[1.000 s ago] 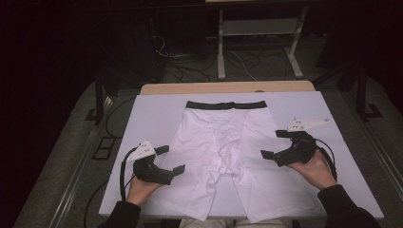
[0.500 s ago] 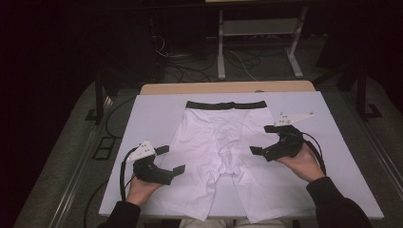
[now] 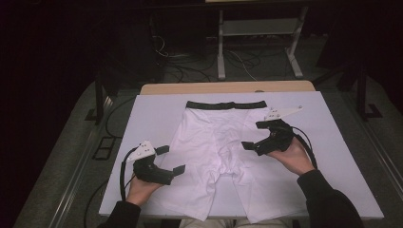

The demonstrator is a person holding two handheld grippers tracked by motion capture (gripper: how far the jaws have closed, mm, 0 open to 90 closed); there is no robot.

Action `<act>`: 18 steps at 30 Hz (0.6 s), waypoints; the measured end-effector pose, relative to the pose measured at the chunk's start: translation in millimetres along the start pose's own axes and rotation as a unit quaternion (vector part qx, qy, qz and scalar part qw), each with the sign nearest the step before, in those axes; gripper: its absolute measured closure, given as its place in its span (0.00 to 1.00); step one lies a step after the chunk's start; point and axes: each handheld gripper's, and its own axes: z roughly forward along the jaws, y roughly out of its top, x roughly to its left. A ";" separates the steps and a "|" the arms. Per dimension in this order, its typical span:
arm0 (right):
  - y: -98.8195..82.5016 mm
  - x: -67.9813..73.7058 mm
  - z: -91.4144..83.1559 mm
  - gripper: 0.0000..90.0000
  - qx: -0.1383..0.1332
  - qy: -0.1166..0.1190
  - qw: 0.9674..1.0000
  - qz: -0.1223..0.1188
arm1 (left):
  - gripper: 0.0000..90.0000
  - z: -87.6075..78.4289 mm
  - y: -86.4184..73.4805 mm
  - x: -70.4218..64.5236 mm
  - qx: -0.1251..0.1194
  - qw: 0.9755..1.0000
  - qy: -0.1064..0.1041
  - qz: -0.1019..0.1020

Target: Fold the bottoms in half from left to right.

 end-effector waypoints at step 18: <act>23.4 -3.3 21.6 0.00 0.005 0.010 1.000 -0.006 | 0.00 0.0 0.1 -0.2 -0.002 1.000 -0.002 0.000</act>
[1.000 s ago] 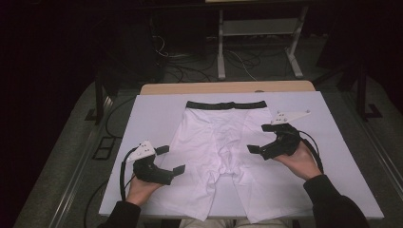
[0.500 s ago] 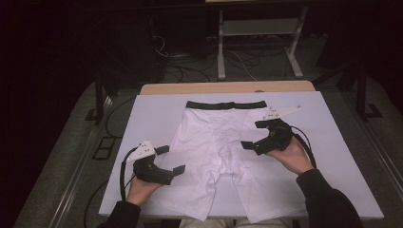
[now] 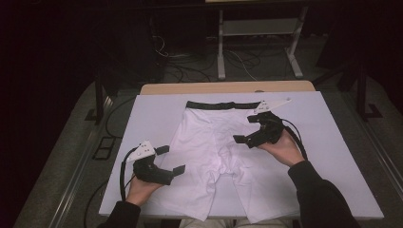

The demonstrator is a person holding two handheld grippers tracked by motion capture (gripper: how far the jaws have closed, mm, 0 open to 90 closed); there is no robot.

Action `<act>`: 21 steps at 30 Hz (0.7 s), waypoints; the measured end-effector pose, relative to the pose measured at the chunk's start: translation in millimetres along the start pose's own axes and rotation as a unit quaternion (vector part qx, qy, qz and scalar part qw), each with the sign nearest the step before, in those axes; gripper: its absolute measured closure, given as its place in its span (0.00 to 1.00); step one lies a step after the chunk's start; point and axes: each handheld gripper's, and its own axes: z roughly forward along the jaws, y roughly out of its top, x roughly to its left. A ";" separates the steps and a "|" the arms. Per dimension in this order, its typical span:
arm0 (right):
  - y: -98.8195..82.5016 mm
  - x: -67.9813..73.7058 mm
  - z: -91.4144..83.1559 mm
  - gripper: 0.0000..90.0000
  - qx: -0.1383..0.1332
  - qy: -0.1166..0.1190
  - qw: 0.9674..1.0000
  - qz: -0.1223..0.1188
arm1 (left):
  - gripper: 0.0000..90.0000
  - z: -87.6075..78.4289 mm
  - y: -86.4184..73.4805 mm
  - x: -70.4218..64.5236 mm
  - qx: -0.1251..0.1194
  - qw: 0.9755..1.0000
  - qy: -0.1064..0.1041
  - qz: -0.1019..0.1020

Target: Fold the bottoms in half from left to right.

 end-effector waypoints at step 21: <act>29.6 -7.7 30.2 0.00 0.000 0.006 1.000 0.006 | 0.00 1.1 -0.3 0.0 0.002 1.000 -0.003 0.001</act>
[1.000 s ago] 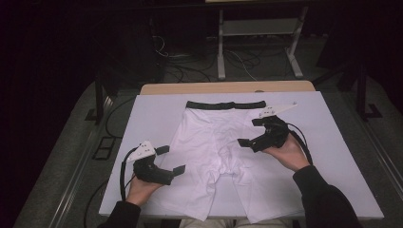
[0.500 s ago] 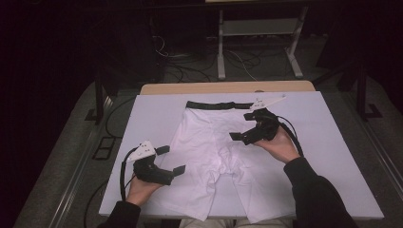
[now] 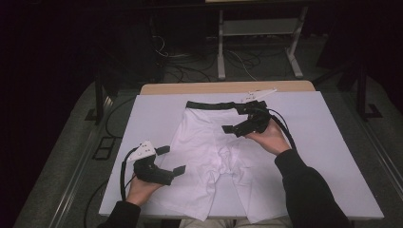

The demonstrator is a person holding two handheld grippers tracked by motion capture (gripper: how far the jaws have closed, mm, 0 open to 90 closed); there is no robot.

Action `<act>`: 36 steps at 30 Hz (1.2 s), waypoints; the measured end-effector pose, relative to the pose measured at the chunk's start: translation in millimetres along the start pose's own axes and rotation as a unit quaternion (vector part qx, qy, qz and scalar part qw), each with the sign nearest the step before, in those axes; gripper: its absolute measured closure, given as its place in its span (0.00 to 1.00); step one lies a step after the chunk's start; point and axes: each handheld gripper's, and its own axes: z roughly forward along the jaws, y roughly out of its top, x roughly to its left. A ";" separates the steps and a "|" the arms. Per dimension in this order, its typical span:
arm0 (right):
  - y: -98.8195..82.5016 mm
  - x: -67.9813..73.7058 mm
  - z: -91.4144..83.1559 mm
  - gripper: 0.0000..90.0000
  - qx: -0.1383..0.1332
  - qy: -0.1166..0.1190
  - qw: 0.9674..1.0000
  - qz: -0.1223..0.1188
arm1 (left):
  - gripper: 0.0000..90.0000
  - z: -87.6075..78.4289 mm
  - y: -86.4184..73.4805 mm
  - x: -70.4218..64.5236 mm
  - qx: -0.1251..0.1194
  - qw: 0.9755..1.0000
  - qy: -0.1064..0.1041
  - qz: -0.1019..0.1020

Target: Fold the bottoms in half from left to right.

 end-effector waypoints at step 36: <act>46.1 -13.2 54.6 0.00 0.010 -0.002 1.000 -0.006 | 0.00 -1.4 -0.3 2.4 -0.003 1.000 -0.001 -0.008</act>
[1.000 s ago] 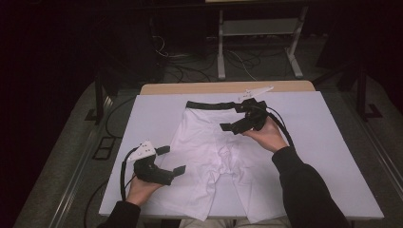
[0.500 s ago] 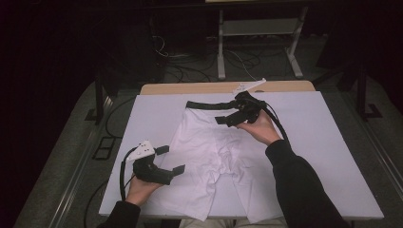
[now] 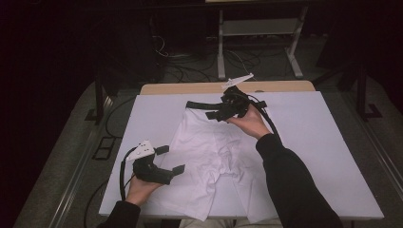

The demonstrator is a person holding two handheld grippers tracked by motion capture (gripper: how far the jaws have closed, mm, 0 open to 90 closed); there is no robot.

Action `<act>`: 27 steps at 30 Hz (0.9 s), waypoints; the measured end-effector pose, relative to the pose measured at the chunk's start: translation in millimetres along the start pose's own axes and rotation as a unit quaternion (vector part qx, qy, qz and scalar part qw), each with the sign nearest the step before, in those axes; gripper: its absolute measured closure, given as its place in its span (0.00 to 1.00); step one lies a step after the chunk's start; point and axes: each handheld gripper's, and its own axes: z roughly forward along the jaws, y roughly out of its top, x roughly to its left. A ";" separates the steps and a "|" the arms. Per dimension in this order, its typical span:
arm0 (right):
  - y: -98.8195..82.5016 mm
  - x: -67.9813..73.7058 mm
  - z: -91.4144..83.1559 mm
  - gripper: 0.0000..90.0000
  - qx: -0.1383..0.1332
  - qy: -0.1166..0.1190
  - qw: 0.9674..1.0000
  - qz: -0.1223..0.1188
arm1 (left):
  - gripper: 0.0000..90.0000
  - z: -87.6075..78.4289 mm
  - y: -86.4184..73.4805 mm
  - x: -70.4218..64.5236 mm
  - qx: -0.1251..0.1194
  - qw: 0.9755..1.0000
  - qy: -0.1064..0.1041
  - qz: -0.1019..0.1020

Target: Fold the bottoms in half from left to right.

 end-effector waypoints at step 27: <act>29.4 5.8 61.7 0.00 0.014 -0.003 1.000 0.006 | 0.00 -0.7 0.4 0.8 -0.006 1.000 -0.005 -0.005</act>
